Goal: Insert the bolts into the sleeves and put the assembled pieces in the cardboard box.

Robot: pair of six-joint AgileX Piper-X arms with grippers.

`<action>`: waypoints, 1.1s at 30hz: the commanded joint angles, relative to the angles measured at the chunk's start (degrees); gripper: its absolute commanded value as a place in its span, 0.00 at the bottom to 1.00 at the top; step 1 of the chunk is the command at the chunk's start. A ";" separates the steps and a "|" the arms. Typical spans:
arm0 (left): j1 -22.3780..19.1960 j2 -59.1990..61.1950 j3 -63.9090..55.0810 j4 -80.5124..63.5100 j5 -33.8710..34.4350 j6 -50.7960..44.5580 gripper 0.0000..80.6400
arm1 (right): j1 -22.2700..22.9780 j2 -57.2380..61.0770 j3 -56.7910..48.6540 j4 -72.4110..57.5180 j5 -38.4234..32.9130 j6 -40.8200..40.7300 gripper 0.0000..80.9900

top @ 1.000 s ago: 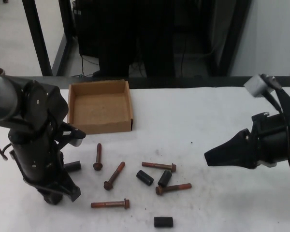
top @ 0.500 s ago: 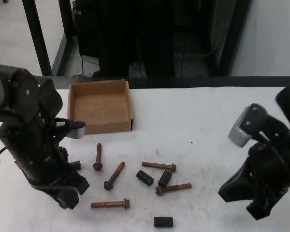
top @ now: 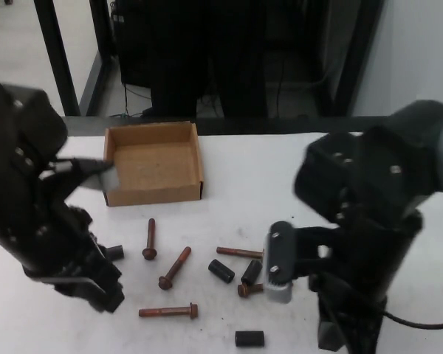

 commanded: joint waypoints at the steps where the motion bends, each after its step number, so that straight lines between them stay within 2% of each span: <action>1: -0.17 -6.98 0.00 -0.35 0.72 -0.05 0.01 | 1.51 1.13 -2.62 -0.90 2.35 -1.28 0.00; 4: -0.17 -10.40 0.00 -0.35 0.72 -0.05 0.01 | 2.47 1.63 -3.39 -6.14 2.47 -1.28 0.00; 10: -0.17 -14.33 0.00 -0.35 1.16 -0.23 0.01 | 2.91 1.67 -4.33 -18.55 7.15 1.61 0.00; 13: -0.17 -14.97 0.00 -0.14 1.16 -0.51 0.01 | 2.91 1.74 -4.75 -21.91 8.67 3.91 0.05; 16: -0.17 -14.98 0.00 0.08 1.53 -0.51 0.01 | 2.72 2.16 -4.74 -23.89 8.84 3.89 0.18; 19: -0.17 -14.98 0.00 0.08 1.53 -0.51 0.01 | 2.67 3.28 -4.74 -25.67 8.84 2.55 0.39; 21: -0.17 -14.98 0.00 0.08 1.53 -0.51 0.01 | 2.67 4.32 -4.74 -26.54 9.93 2.32 0.48; 25: -0.17 -14.98 0.00 0.08 1.53 -0.51 0.01 | 2.67 6.39 -4.79 -25.23 12.28 2.32 0.46; 27: -0.17 -14.98 0.00 0.08 1.53 -0.51 0.01 | 2.67 7.21 -4.79 -23.61 12.27 2.22 0.43; 33: -0.17 -14.98 0.00 0.08 1.64 -0.51 0.01 | 2.61 8.06 -4.79 -22.80 12.42 2.18 0.43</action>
